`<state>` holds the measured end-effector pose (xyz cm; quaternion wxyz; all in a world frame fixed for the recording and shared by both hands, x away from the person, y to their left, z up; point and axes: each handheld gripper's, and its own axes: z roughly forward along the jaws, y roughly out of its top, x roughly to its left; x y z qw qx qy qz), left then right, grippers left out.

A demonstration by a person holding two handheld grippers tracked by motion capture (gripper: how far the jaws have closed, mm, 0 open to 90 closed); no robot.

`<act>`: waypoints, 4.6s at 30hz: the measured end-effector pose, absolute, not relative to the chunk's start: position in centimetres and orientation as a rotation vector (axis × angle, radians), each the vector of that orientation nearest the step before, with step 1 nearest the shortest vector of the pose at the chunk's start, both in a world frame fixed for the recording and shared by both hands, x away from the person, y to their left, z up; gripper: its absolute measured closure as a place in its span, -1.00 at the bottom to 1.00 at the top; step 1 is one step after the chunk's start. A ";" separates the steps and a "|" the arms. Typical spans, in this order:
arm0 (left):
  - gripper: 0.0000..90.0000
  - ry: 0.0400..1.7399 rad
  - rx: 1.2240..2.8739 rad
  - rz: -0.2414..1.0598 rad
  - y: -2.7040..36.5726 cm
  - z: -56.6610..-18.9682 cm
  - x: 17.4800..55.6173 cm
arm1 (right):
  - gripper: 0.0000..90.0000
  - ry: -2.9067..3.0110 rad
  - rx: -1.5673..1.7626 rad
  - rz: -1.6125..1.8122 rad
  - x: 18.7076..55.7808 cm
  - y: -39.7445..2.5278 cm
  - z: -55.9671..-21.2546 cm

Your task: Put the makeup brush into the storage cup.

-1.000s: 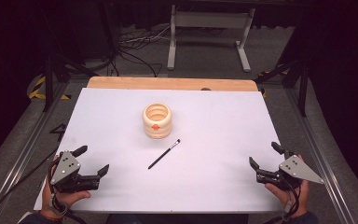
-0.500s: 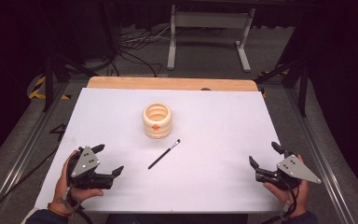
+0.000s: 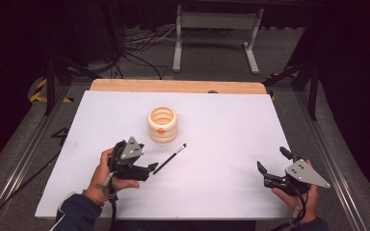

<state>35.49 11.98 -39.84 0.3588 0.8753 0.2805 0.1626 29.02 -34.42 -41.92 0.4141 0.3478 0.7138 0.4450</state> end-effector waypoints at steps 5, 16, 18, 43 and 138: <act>-0.35 0.766 2.362 0.358 9.1 -39.9 37.1 | -0.73 1.801 0.869 1.110 29.1 -34.3 -42.1; -0.01 0.888 2.560 0.169 4.8 -40.5 40.6 | -0.73 1.827 0.871 1.104 29.3 -34.2 -42.3; 0.06 0.899 2.595 0.127 4.3 -40.8 41.1 | -0.73 1.829 0.873 1.103 29.3 -34.2 -42.3; 0.85 0.828 2.884 0.155 1.2 -42.2 42.6 | -0.73 1.853 0.870 1.100 29.4 -33.9 -42.4; 0.86 0.509 1.769 0.416 14.0 -35.3 39.6 | -0.73 1.872 0.857 1.104 29.4 -33.6 -42.6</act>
